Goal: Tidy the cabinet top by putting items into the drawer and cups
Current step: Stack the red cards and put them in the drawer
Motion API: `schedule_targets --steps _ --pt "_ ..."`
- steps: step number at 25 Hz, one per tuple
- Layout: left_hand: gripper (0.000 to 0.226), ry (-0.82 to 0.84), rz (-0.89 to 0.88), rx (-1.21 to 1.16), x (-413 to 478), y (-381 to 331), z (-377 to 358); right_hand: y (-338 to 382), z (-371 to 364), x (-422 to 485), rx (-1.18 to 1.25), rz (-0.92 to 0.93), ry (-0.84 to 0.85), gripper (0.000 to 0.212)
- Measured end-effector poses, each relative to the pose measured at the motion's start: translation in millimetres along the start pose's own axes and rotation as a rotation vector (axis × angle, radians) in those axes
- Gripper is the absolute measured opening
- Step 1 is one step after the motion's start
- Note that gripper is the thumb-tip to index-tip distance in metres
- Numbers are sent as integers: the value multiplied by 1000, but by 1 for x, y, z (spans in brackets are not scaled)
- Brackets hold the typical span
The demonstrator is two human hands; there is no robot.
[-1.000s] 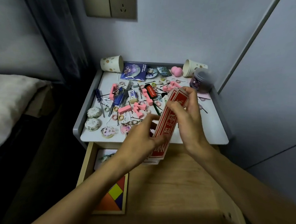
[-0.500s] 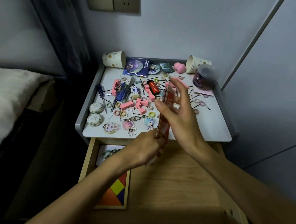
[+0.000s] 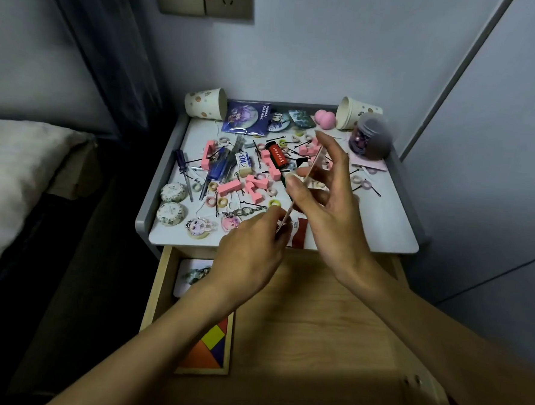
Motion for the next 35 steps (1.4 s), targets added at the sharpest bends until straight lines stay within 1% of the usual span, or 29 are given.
schedule_targets --steps 1,3,5,9,12,14,16,18,21,23,24,25,26,27,29,30,33,34,35 --pt "24 -35 -37 65 -1 0 0 1 0 0 1 1 15 64" --pt "23 -69 -76 124 -2 1 0 0 0 0 12 -10 39 67" --pt "22 -72 -90 141 -2 2 0 -2 2 0 17 -21 40 60" --pt "21 -97 -86 148 -3 -4 5 -2 5 2 30 8 -17 50" --pt "29 -243 -126 281 -8 -12 12 0 7 2 35 32 -85 49" --pt "27 -357 -207 315 -11 -19 19 0 8 2 55 26 -127 51" --pt "21 -416 -278 317 -12 -22 24 -1 8 3 63 31 -148 51" --pt "17 -436 -303 341 -13 -22 26 -3 7 4 45 44 -153 52" --pt "15 -426 -325 354 -16 -20 26 0 2 3 -4 63 -133 59" --pt "20 -424 -325 276 -17 -17 28 4 2 5 -84 65 -96 76" --pt "22 -415 -299 190 -18 -15 30 5 5 6 -128 31 -76 86" --pt "21 -401 -258 80 -18 -13 32 5 11 8 -154 -30 -50 91" --pt "19 -384 -206 -35 -18 -9 34 3 16 10 -157 -101 -6 87" --pt "19 -360 -151 -149 -18 -6 37 1 19 10 -144 -164 64 72" --pt "20 -250 -38 -387 -19 0 41 -1 18 5 -171 -238 192 29" --pt "19 -183 6 -491 -21 2 44 -2 16 2 -181 -258 216 18" --pt "21 10 108 -664 -29 14 52 1 12 -6 -173 -320 252 13" --pt "25 96 138 -672 -31 19 55 2 10 -10 -208 -326 274 12" --pt "30 178 161 -616 -34 25 59 3 9 -15 -281 -323 293 11"
Point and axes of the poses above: each hand's wrist, its own x-axis towards the middle knuckle, its own z-axis out of the back of the hand, y = z × x, the point moved 3 cm from there along x, towards the middle knuckle
